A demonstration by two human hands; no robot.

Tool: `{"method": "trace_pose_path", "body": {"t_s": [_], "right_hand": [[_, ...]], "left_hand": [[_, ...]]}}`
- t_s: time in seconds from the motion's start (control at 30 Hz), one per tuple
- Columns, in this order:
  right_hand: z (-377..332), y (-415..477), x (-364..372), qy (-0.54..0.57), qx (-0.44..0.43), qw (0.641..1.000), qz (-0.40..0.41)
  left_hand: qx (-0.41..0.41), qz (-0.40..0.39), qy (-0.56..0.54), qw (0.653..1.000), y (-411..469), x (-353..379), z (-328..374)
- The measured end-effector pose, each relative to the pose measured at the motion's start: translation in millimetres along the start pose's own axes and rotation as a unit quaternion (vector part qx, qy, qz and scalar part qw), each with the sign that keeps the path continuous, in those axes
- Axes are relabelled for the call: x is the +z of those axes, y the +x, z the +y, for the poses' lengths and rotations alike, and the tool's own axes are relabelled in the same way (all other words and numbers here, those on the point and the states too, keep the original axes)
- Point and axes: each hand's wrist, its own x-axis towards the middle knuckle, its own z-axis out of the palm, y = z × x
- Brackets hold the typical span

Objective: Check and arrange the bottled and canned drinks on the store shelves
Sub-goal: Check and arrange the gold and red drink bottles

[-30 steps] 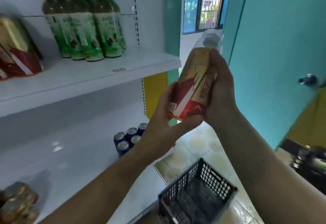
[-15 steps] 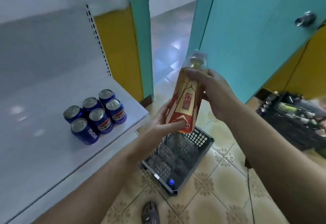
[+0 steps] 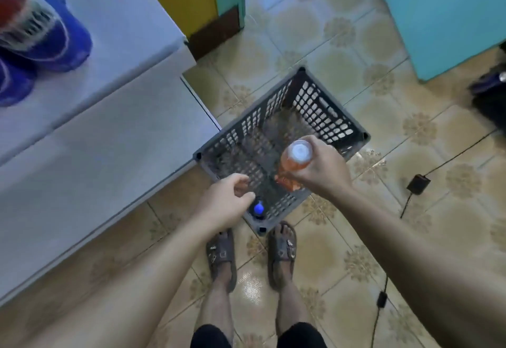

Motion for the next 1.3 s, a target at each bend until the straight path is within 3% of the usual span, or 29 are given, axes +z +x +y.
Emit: {"method": "trace_pose_path", "body": {"t_s": [0.13, 0.4, 0.57, 0.77, 0.97, 1.17, 1.3], "right_hand": [[64.9, 57.2, 90.8, -0.022, -0.007, 1.000, -0.019], [133.6, 127.6, 224.7, -0.193, -0.083, 0.973, -0.098], [149.9, 137.9, 258.4, -0.256, -0.069, 0.951, -0.162], [154.3, 136.1, 269.7, -0.304, -0.045, 0.936, -0.170], [128.8, 108.0, 227.2, -0.252, 0.016, 0.954, -0.161], [72.8, 47.1, 99.7, -0.169, 0.095, 0.976, -0.095], [12.4, -12.3, 2.5, -0.147, 0.097, 0.984, -0.032]], "left_hand": [[-0.026, -0.006, 0.033, 0.999, 77.9, 54.1, -35.7], [-0.061, 0.003, 0.111, 0.992, 165.8, 104.4, -90.1], [-0.071, -0.004, 0.142, 0.987, 176.7, 114.3, -101.1], [-0.060, -0.015, 0.178, 0.982, 170.6, 113.3, -101.8], [-0.048, -0.033, 0.211, 0.976, 126.2, 93.0, -83.9], [-0.004, -0.021, 0.243, 0.970, 36.8, 41.6, -22.5], [0.058, 0.011, 0.250, 0.966, -41.9, -7.9, 36.8]]}}
